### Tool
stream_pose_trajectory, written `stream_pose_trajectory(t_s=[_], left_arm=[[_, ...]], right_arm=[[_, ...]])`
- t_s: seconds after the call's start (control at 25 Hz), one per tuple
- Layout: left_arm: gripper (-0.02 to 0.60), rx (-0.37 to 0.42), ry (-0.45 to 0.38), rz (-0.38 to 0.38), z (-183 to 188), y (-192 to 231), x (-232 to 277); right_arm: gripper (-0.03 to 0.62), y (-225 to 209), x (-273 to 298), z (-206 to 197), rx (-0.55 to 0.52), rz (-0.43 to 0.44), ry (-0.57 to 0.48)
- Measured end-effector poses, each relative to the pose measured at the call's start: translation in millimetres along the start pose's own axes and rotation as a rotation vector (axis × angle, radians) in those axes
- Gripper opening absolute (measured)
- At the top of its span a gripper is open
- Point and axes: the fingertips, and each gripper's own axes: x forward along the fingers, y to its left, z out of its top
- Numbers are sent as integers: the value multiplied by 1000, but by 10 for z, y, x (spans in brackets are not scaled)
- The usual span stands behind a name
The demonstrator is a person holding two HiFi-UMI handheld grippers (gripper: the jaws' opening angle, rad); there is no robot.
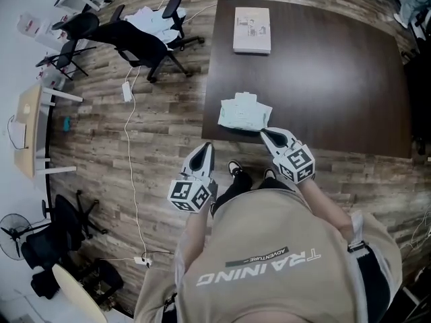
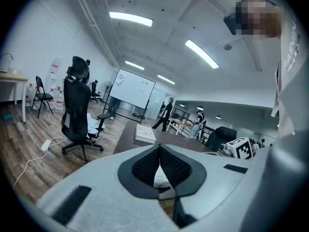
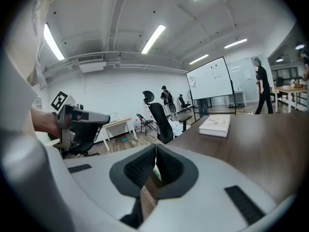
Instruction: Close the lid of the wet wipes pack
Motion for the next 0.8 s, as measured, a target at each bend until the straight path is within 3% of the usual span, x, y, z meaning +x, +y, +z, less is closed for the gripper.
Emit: stream_pose_trajectory(t_s=[0.24, 0.4, 0.6, 0.8], left_arm=[[9, -17, 16, -63, 78, 457, 194], [9, 10, 46, -164, 101, 556, 438], [9, 49, 84, -293, 222, 559, 738], [9, 47, 97, -338, 263, 562, 933]], right_arm=[[14, -2, 392, 486, -47, -89, -70], [15, -135, 405, 404, -50, -192, -47], [14, -266, 307, 252, 51, -327, -26], [15, -306, 390, 251, 60, -355, -10]])
